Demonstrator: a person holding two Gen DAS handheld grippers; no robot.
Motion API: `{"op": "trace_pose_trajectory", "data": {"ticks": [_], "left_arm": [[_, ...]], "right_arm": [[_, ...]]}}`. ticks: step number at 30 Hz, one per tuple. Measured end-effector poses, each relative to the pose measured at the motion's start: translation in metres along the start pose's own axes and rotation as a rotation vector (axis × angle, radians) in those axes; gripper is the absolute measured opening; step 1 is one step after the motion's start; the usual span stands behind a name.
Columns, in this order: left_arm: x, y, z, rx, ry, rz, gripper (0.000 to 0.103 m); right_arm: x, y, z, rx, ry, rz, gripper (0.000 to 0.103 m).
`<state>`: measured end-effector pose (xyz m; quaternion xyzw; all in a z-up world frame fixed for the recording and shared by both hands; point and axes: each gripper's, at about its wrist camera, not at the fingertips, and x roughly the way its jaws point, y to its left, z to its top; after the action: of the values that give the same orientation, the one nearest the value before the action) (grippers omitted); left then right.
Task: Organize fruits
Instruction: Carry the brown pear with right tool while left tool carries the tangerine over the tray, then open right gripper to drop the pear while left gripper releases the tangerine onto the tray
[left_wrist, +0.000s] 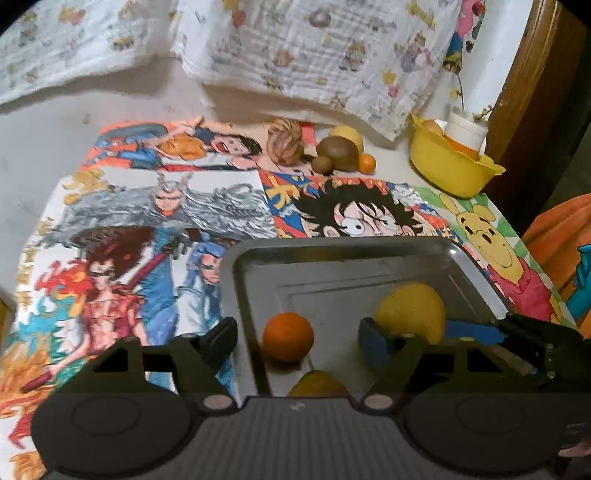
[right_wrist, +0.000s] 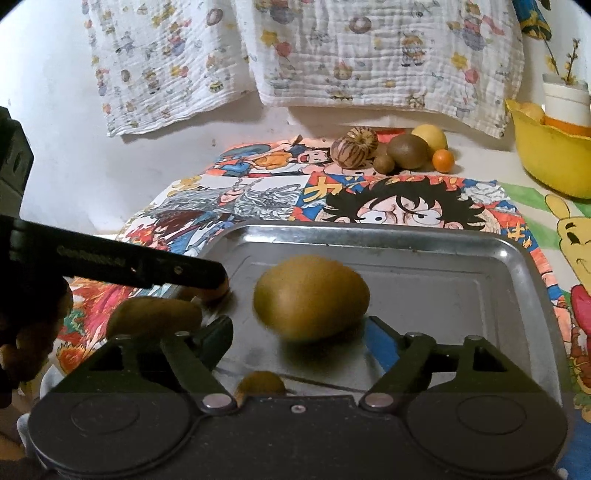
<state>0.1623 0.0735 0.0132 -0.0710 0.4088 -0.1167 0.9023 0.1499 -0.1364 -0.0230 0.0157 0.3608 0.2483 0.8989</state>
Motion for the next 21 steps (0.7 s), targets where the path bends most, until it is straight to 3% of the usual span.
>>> {"op": "trace_pose_trajectory", "data": {"ticks": [3,7,15,21], "left_arm": [[-0.013,0.003,-0.006,0.003,-0.026,0.015,0.085],[-0.031,0.004,-0.017,0.019,-0.070,0.033,0.102],[-0.059,0.004,-0.040,0.092,-0.124,-0.035,0.102],[-0.060,-0.003,-0.054,0.187,-0.070,-0.033,0.102]], "right_arm": [[-0.007,0.003,-0.001,-0.021,-0.007,0.006,0.086],[-0.016,0.006,-0.002,-0.032,-0.010,0.021,0.092],[-0.031,0.013,-0.007,-0.089,0.010,-0.001,0.100],[-0.039,0.009,-0.013,-0.094,0.032,-0.057,0.101]]}}
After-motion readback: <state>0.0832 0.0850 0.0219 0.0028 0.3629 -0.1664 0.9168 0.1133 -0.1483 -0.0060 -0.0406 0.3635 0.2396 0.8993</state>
